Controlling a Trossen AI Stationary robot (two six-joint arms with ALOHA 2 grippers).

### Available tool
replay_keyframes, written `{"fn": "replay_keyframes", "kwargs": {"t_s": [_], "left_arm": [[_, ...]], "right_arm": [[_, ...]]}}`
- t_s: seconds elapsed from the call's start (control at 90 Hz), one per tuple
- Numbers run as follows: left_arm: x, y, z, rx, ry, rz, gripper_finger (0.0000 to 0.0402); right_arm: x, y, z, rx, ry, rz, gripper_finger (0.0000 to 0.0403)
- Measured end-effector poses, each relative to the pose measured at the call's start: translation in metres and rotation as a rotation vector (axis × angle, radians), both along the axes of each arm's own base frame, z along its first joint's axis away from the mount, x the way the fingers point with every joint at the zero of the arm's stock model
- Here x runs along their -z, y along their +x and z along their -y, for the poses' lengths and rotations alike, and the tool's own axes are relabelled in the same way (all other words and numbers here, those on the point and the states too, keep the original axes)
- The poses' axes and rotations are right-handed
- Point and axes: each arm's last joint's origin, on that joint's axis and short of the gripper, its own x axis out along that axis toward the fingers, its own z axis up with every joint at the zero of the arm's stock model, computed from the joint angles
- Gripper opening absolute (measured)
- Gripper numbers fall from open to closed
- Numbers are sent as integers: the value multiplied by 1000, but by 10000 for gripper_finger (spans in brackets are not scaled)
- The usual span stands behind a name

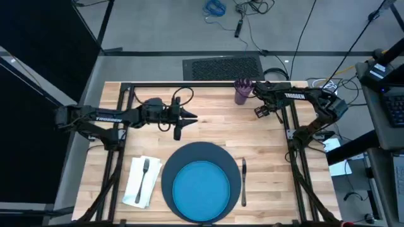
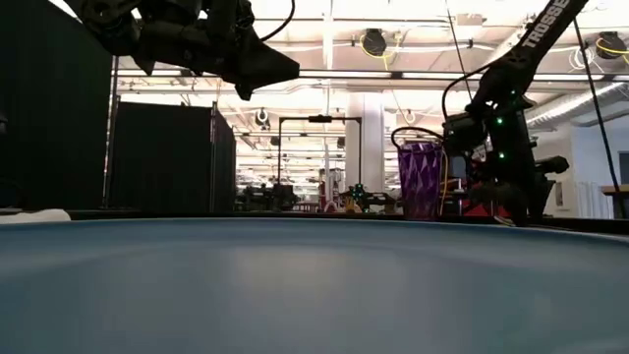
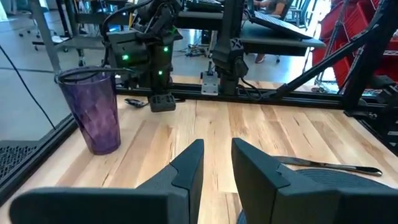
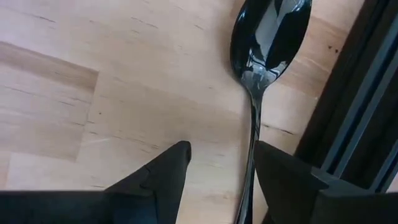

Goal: Set table place
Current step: Put the spoon beside the table knife

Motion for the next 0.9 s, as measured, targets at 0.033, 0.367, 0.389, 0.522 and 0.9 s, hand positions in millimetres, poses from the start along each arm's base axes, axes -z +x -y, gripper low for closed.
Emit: {"fn": "replay_keyframes", "kwargs": {"t_s": [0.033,0.367,0.389,0.522,0.9], "left_arm": [[0,0,0,0,0,0,68],[1,0,0,0,-1,-8,68],[1,0,0,0,-1,-8,68],[1,0,0,0,-1,-10,68],[1,0,0,0,0,-10,68]], "right_arm": [[0,0,0,0,0,0,176],[0,-2,2,7,22,34,176],[0,-3,3,9,24,38,176],[-3,-3,3,2,13,58,176],[-38,-13,-3,-10,-49,233,176]]}}
